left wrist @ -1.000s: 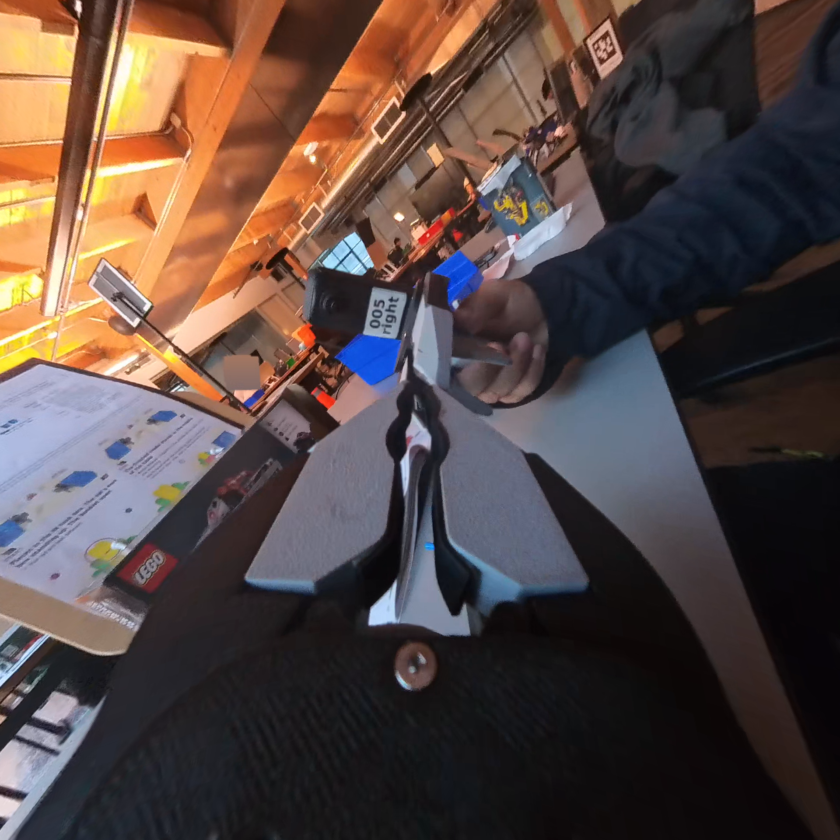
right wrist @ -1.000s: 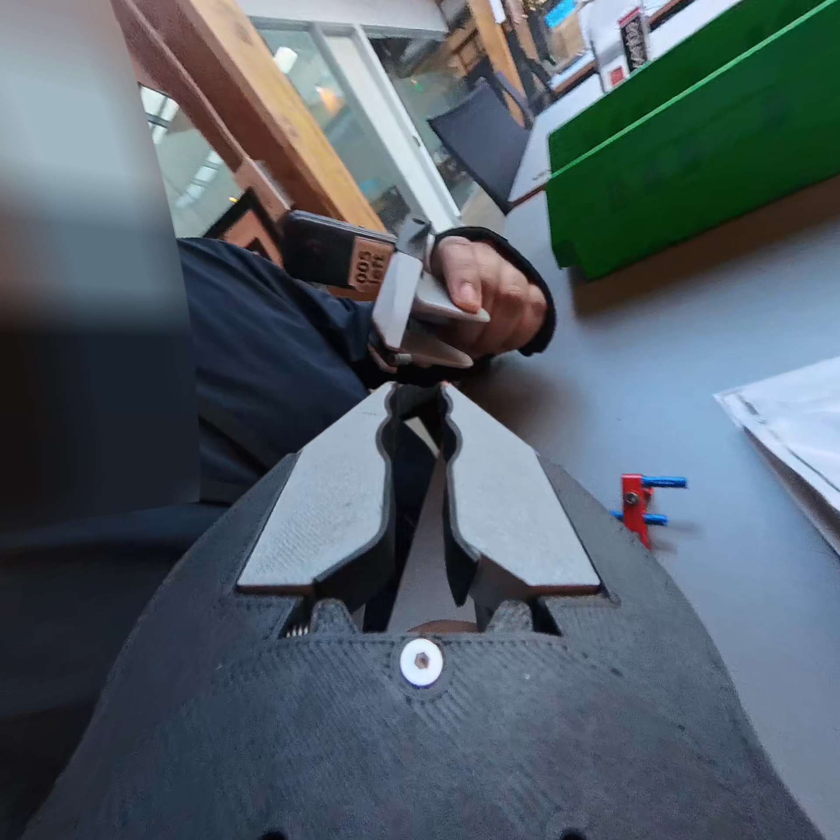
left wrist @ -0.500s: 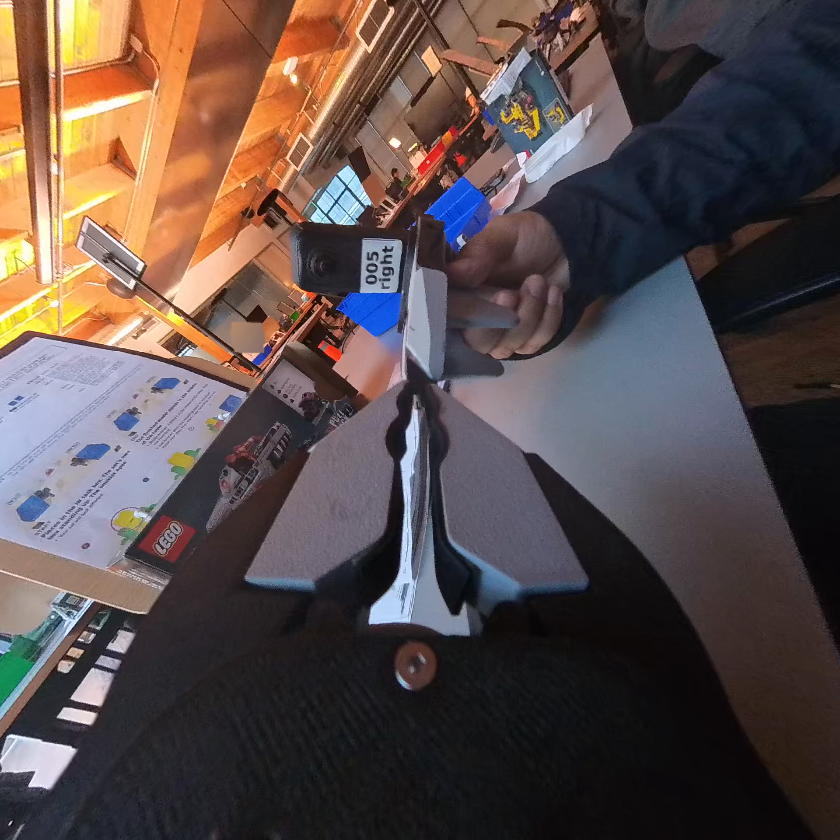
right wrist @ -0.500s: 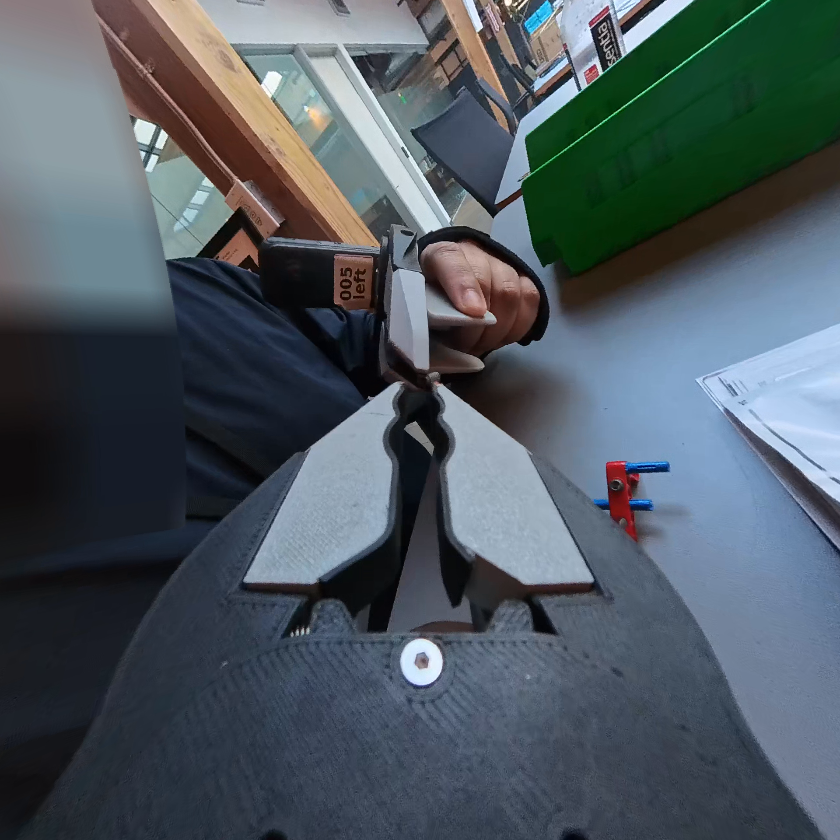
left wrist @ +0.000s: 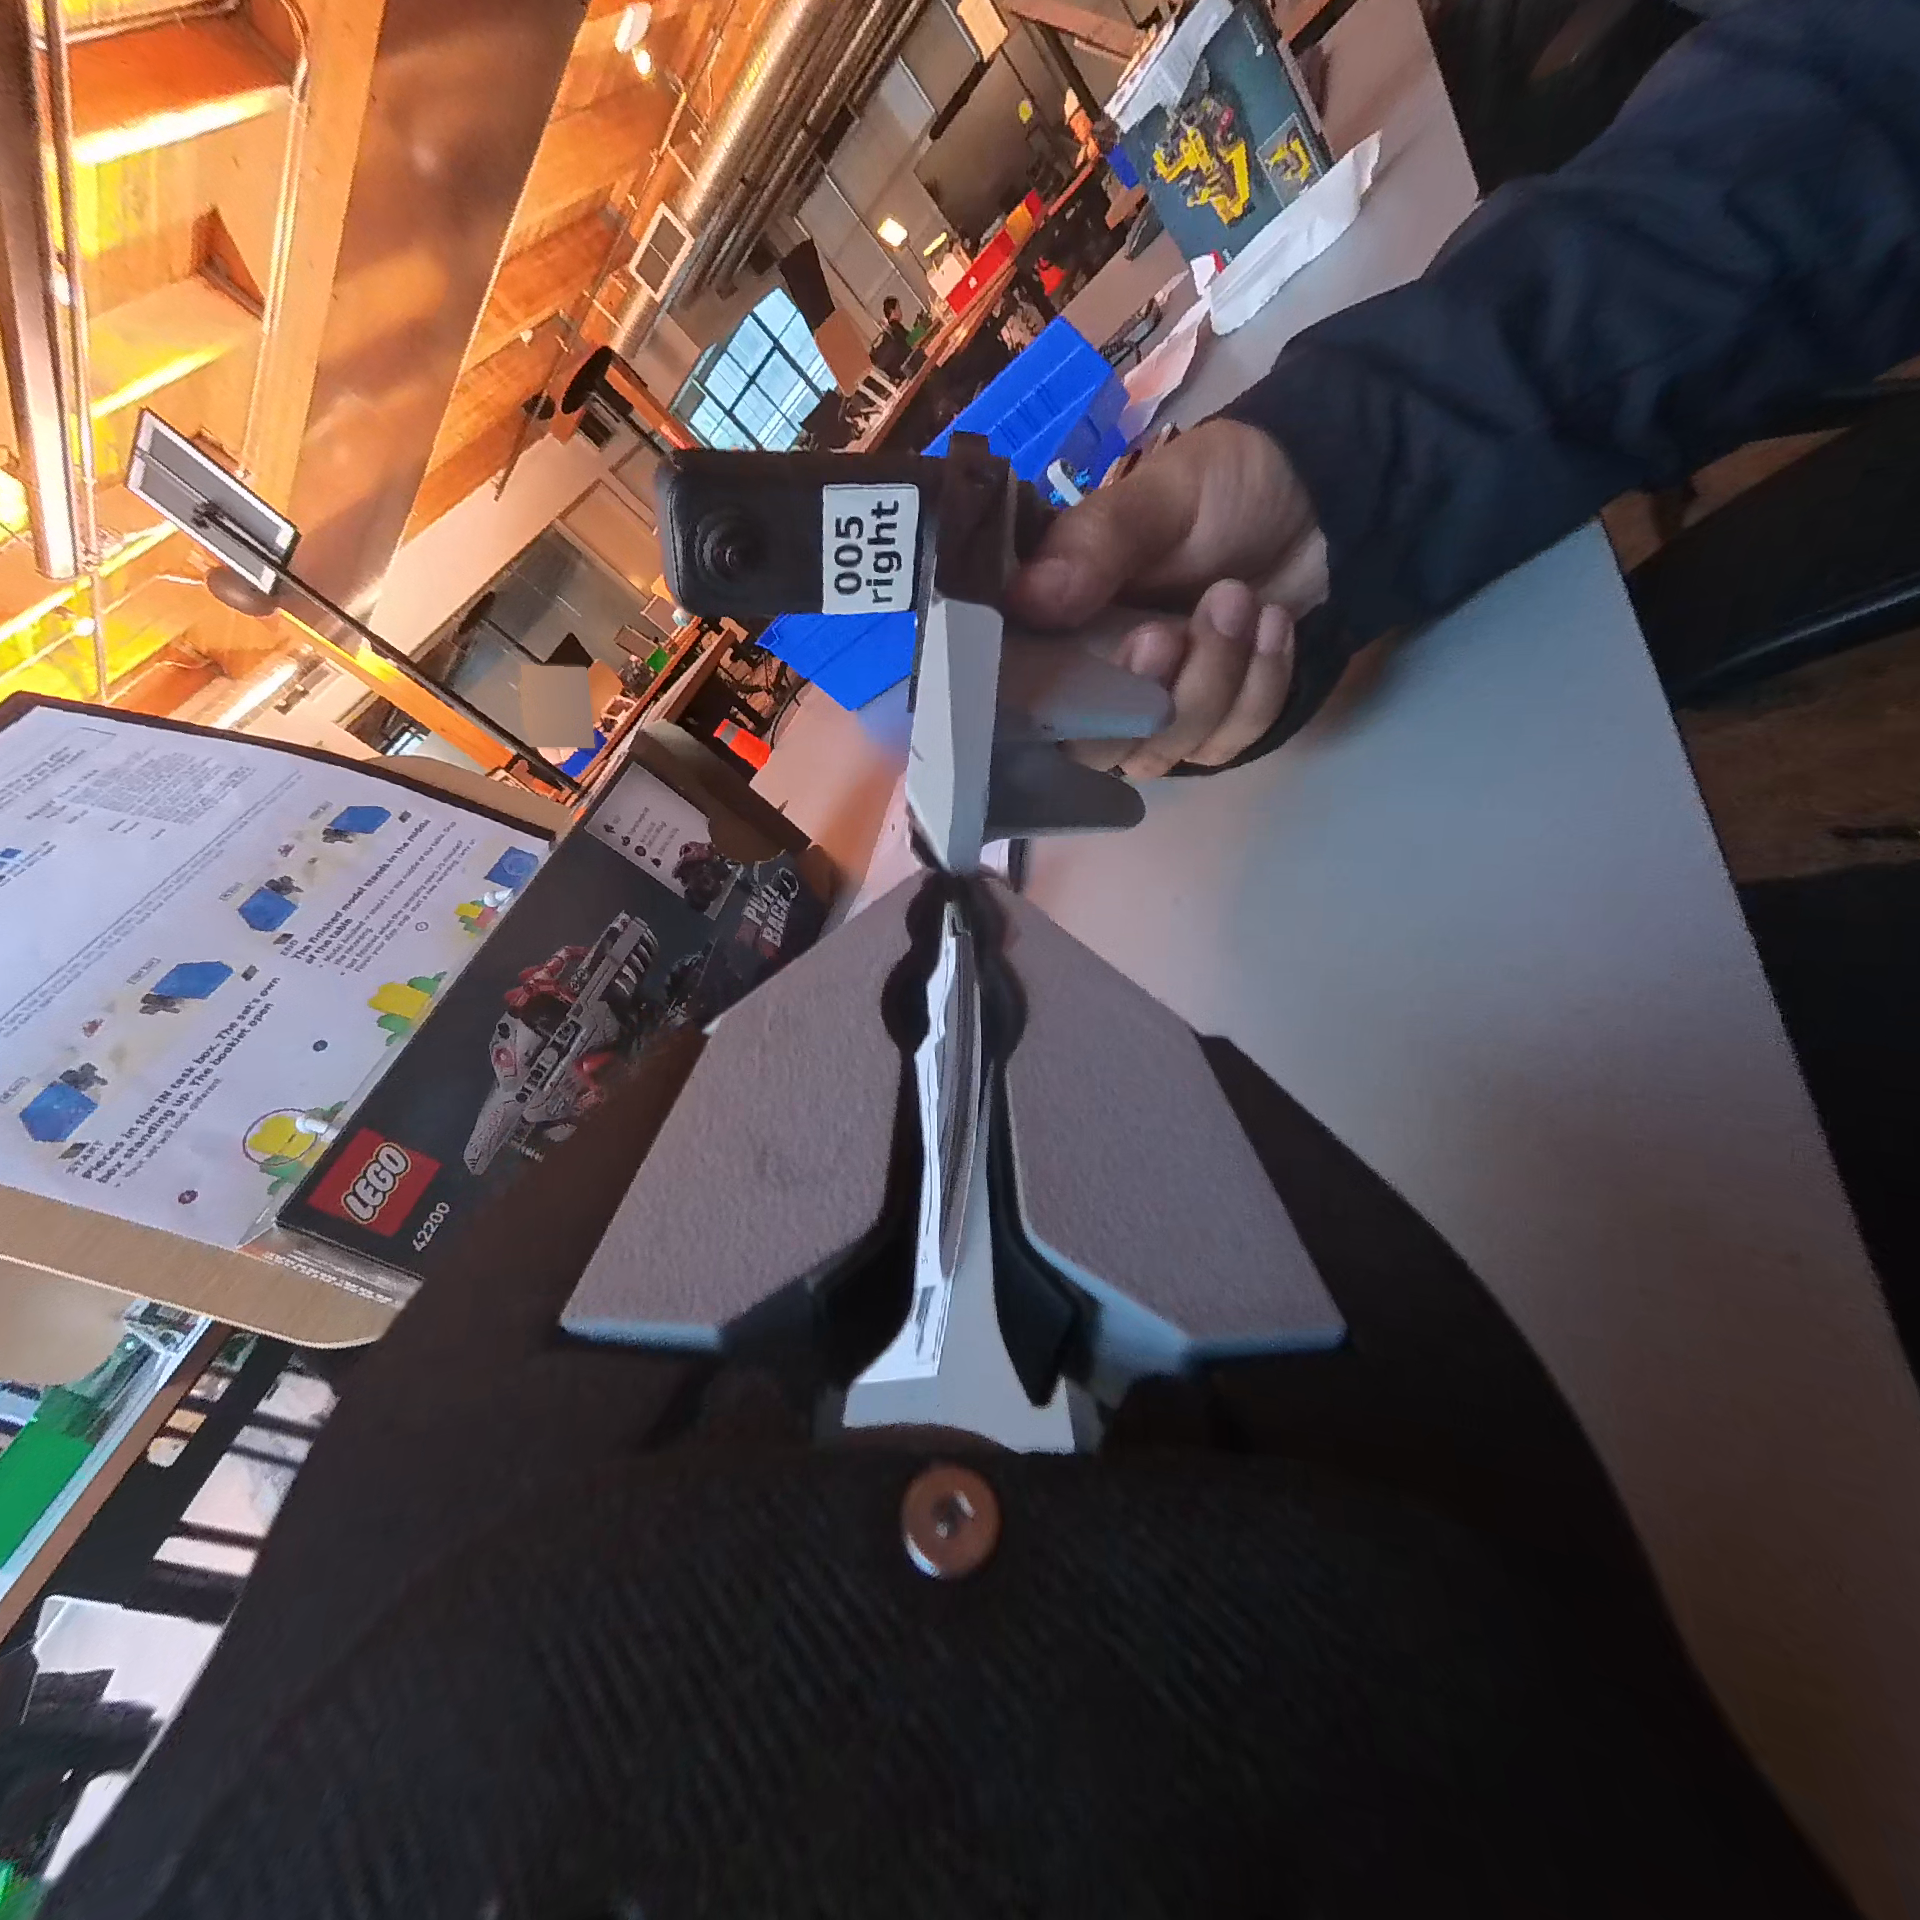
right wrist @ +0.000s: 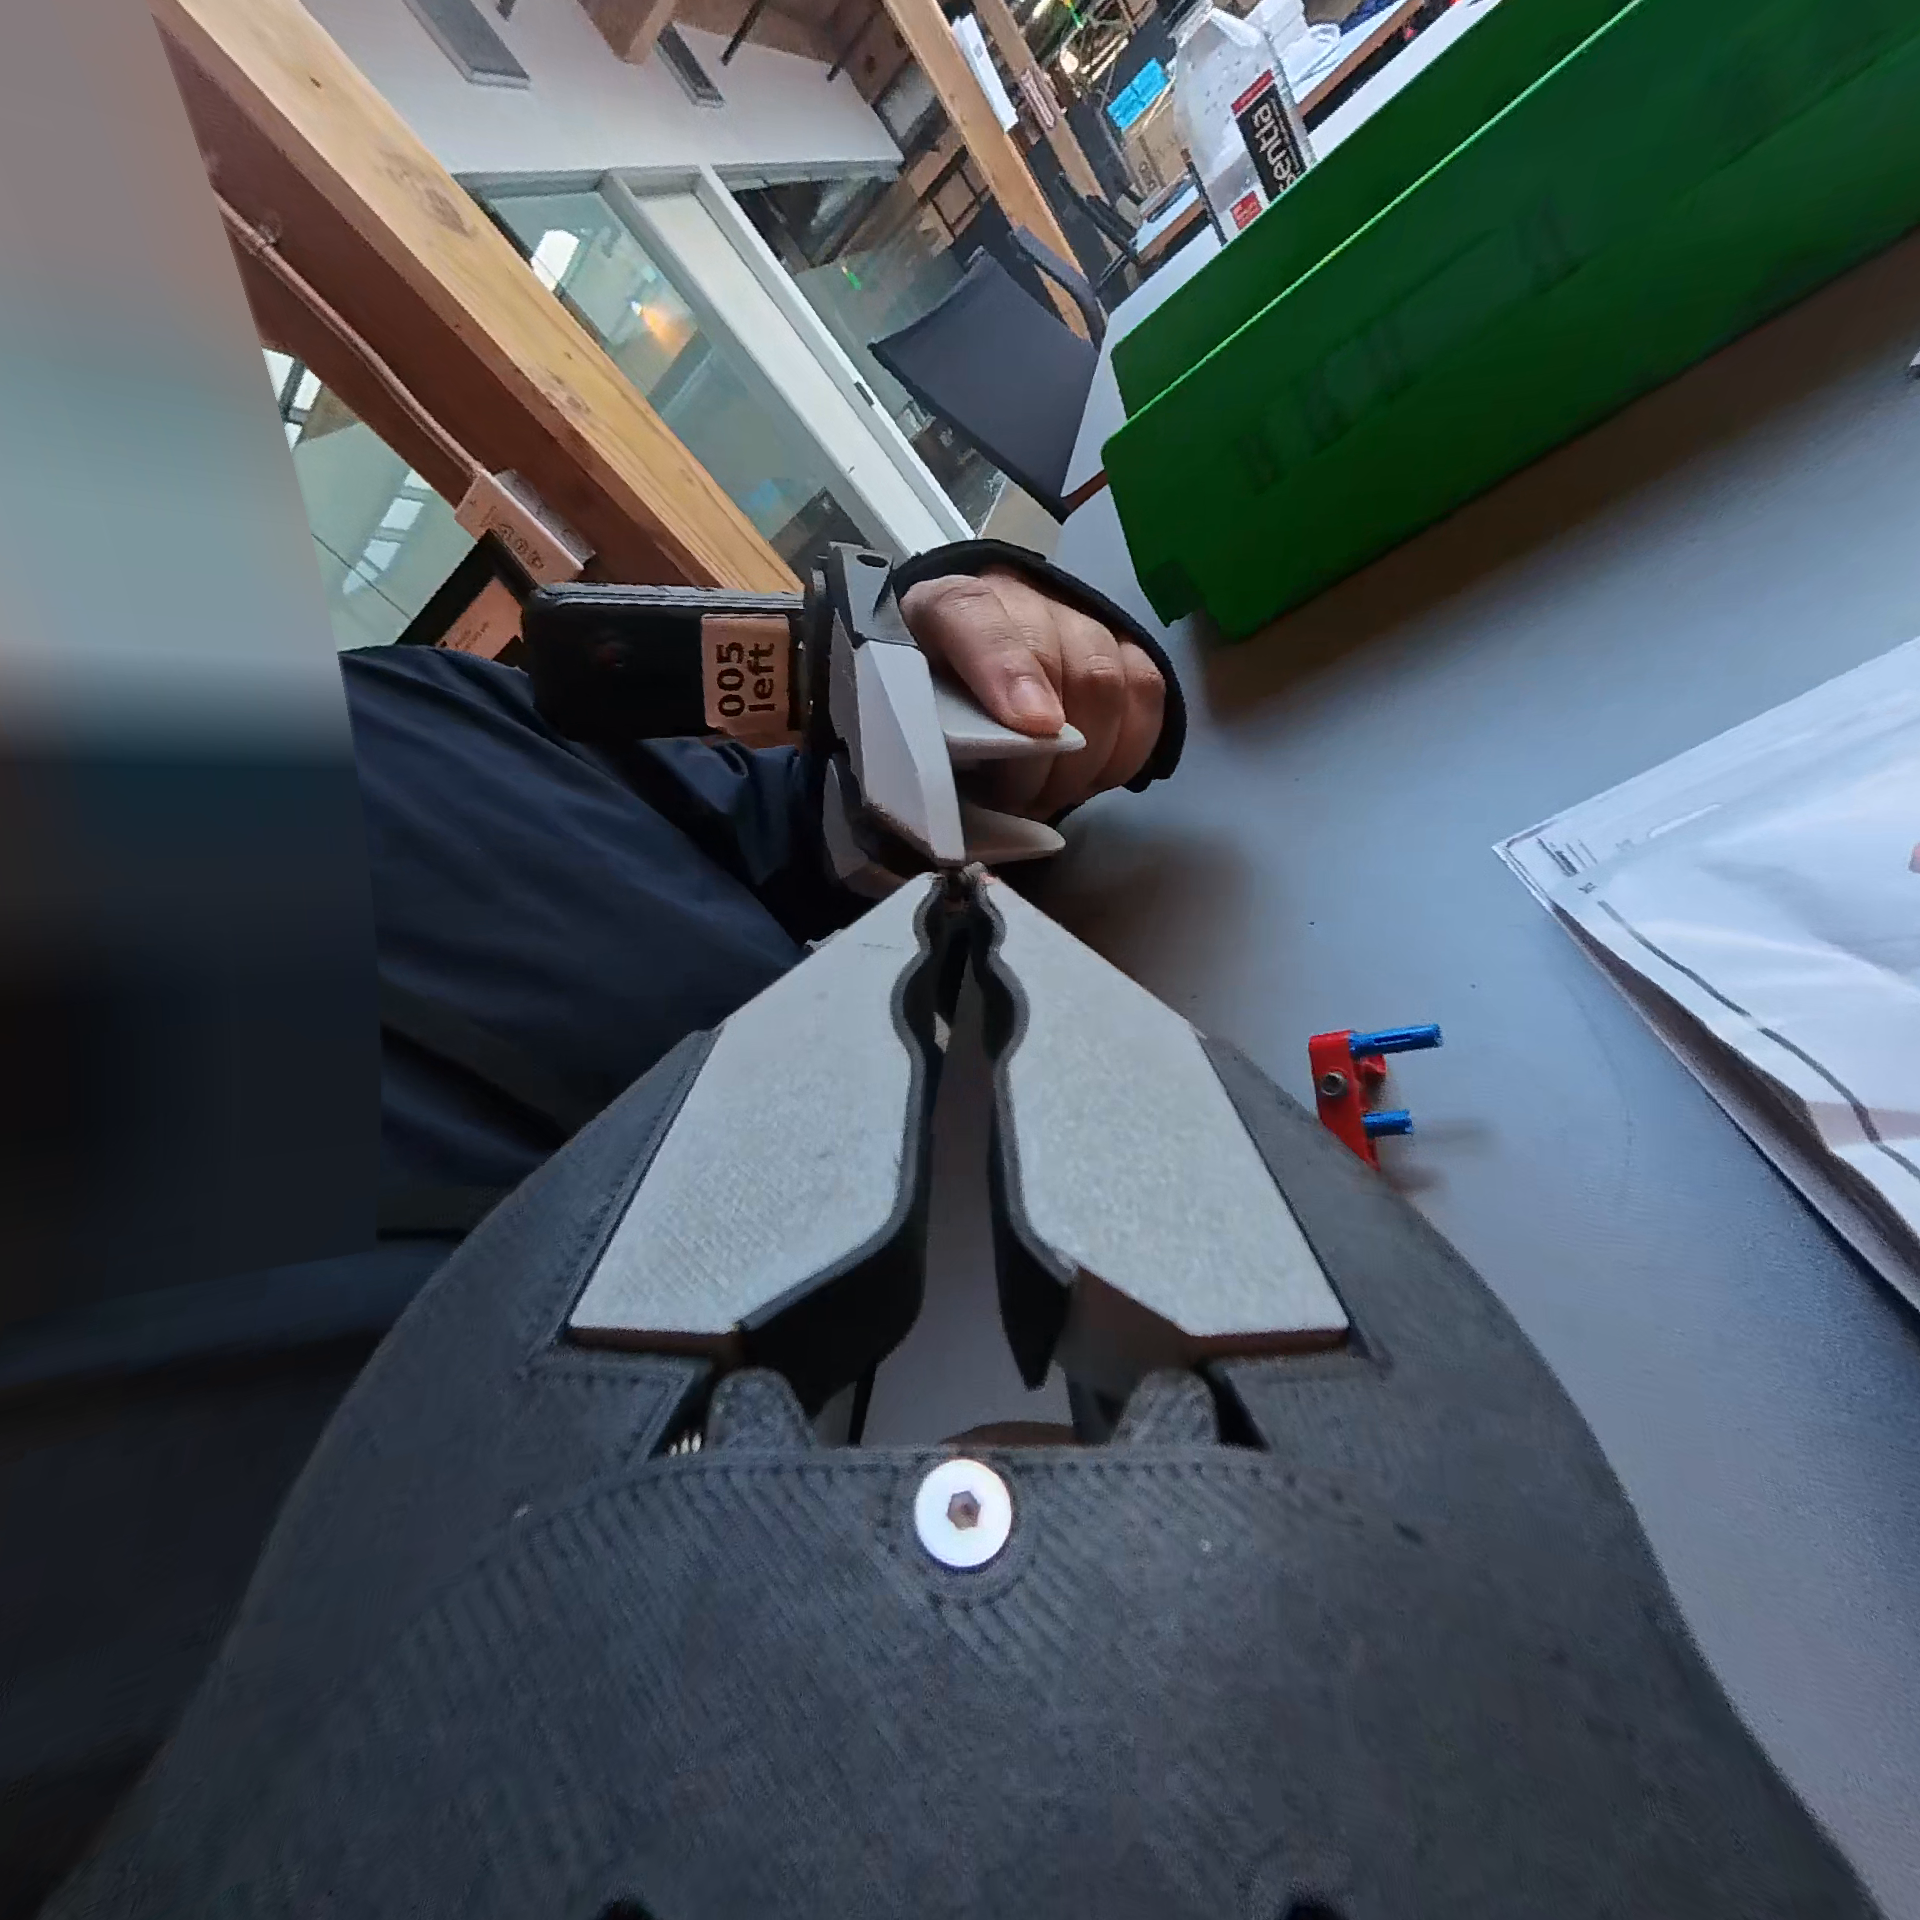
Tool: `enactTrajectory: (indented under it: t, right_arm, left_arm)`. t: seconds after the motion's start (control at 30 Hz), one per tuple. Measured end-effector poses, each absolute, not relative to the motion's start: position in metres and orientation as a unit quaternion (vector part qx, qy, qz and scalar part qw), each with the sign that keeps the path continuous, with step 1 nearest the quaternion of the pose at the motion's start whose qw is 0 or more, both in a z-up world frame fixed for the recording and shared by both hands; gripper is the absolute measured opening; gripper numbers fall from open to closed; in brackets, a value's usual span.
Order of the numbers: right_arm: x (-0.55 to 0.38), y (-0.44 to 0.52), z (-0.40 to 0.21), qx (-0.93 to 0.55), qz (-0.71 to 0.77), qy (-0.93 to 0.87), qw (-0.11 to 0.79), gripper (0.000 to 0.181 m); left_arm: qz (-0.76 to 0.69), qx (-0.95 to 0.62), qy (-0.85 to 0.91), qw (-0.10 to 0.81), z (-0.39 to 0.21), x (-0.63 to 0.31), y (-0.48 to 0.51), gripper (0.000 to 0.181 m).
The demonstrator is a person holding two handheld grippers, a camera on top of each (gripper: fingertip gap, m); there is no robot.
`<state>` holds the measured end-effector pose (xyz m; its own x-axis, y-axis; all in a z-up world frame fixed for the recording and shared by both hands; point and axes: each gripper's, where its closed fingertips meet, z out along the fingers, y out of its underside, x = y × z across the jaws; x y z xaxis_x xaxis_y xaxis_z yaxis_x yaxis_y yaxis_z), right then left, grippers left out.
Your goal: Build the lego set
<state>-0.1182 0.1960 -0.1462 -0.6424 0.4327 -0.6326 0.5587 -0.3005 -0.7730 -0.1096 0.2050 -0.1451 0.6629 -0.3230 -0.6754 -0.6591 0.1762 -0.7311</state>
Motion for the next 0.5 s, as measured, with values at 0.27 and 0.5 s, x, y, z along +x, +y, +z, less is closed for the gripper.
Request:
enactTrajectory:
  t: [0.27, 0.5]
  right_arm:
    - [-0.124, 0.201, -0.154, 0.438, -0.677, 0.591, 0.031, 0.0]
    - [-0.127, 0.208, -0.155, 0.452, -0.68, 0.576, 0.031, 0.0]
  left_arm:
    - [0.133, -0.655, 0.381, 0.639, -0.153, -0.115, 0.211, 0.002]
    - [0.108, -0.675, 0.362, 0.634, -0.158, -0.119, 0.215, 0.002]
